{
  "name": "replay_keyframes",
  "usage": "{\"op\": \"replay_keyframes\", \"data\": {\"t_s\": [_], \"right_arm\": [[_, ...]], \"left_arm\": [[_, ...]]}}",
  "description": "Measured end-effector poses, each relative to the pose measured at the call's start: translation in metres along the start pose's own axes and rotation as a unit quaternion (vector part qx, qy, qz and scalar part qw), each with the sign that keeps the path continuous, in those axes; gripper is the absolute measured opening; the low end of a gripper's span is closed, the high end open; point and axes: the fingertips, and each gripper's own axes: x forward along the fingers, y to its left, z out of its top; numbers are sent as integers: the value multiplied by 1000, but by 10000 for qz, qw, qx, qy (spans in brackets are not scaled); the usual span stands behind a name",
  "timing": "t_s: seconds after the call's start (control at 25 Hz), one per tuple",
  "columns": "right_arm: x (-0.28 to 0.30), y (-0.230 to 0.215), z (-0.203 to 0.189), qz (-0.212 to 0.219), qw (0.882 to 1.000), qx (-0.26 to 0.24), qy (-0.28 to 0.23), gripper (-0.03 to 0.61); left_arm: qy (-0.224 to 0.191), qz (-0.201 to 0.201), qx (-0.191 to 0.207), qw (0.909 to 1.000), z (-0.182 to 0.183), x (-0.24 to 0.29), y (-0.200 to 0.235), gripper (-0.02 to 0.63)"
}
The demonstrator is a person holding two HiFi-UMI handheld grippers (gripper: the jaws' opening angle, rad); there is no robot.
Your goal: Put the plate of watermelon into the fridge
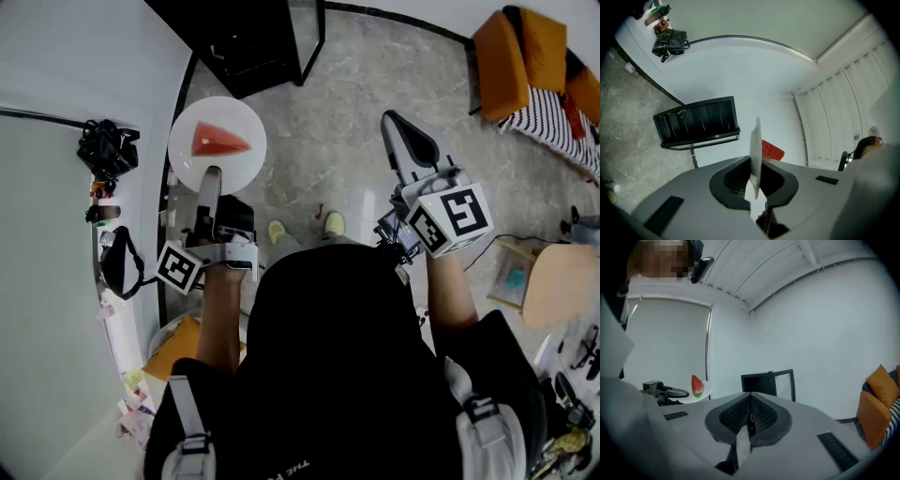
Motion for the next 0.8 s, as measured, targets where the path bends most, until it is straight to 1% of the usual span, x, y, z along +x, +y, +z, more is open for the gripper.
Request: {"op": "replay_keyframes", "data": {"t_s": [0.12,0.32,0.44,0.52,0.64,0.8], "right_arm": [[-1,2,-4,-48,10000,0,16,9],[3,6,-8,76,9998,-149,65,9],[7,8,-7,167,9997,-146,34,9],[5,9,-8,257,9996,-145,7,11],[4,13,-10,505,9986,-136,-33,9],[2,13,-15,714,9974,57,-40,9]], "left_arm": [[-17,-16,9,10000,-1,-3,0,24],[-38,44,-2,10000,-4,-4,1,23],[-84,119,20,9999,-4,-5,2,24],[-97,140,57,9998,-8,-7,0,24],[-112,175,78,9998,-13,-7,-2,23],[-135,263,95,9995,-18,-10,-1,23]]}}
